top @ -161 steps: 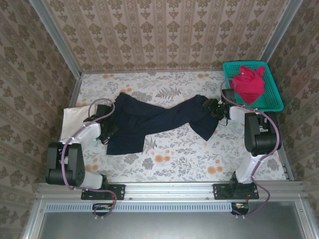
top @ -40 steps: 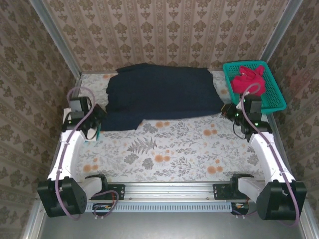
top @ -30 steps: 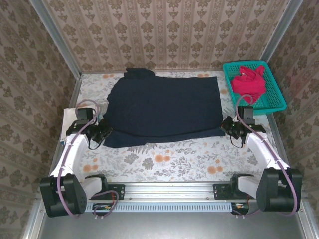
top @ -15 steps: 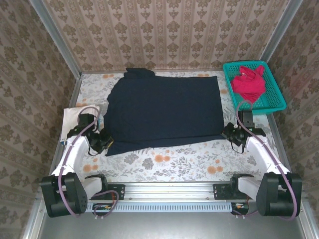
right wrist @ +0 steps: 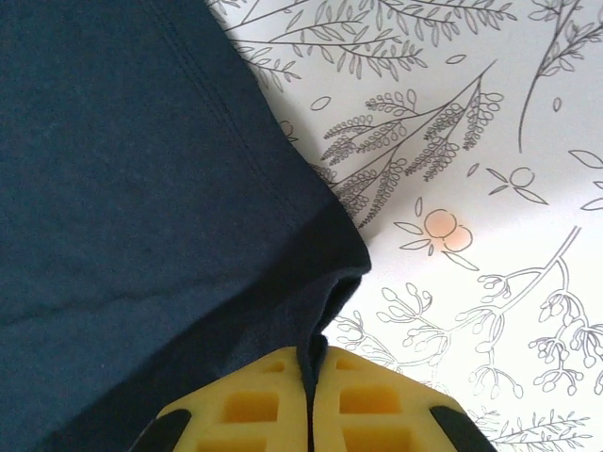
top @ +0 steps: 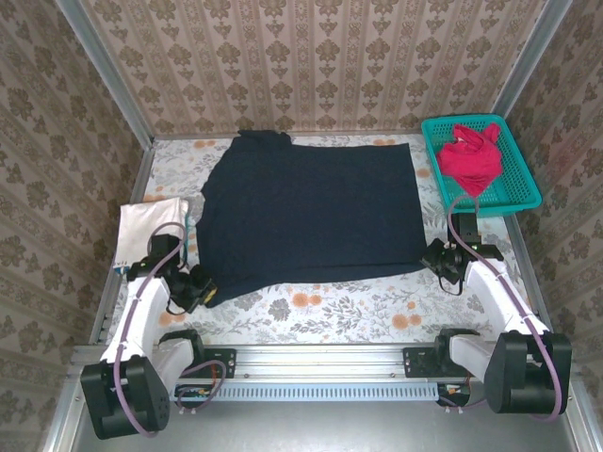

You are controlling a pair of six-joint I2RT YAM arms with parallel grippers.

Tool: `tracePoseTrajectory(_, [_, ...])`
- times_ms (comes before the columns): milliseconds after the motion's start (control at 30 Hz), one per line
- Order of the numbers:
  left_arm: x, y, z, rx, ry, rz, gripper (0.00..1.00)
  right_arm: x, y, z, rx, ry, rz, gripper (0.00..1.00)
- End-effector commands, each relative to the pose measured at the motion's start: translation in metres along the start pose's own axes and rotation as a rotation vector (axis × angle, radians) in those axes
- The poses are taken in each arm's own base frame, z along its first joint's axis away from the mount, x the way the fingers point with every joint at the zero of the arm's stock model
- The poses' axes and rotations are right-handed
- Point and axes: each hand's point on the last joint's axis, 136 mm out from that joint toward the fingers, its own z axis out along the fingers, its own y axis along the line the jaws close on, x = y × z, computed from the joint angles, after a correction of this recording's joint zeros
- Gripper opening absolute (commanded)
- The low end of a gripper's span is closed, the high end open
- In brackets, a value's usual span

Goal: Fold and stack the t-shirts

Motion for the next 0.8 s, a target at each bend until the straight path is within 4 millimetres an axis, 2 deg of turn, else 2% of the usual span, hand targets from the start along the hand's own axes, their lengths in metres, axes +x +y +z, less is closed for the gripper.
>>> tracePoseTrajectory(0, [0.007, 0.007, -0.001, -0.009, 0.012, -0.048, 0.10, 0.000, -0.010, -0.004, 0.047, -0.010, 0.006, 0.15])
tracePoseTrajectory(167, [0.005, 0.007, -0.003, -0.029, 0.011, -0.042, 0.39, -0.007, 0.000, -0.011, 0.006, -0.028, -0.003, 0.55])
tracePoseTrajectory(267, [-0.007, 0.010, -0.016, -0.064, -0.073, -0.018, 0.59, -0.014, 0.012, -0.022, -0.028, -0.068, -0.053, 0.68])
tracePoseTrajectory(400, [-0.038, -0.013, -0.036, -0.037, -0.212, 0.078, 0.76, -0.020, 0.044, -0.029, -0.077, -0.110, -0.160, 0.74])
tracePoseTrajectory(500, [-0.066, -0.047, -0.039, 0.016, -0.288, 0.160, 0.82, -0.022, 0.077, -0.022, -0.115, -0.129, -0.246, 0.75])
tracePoseTrajectory(633, [-0.094, -0.096, -0.014, 0.134, -0.297, 0.184, 0.82, -0.025, 0.113, 0.004, -0.141, -0.108, -0.279, 0.75])
tracePoseTrajectory(767, [-0.115, -0.114, 0.018, 0.143, -0.274, 0.162, 0.78, -0.031, 0.126, 0.034, -0.126, -0.085, -0.257, 0.72])
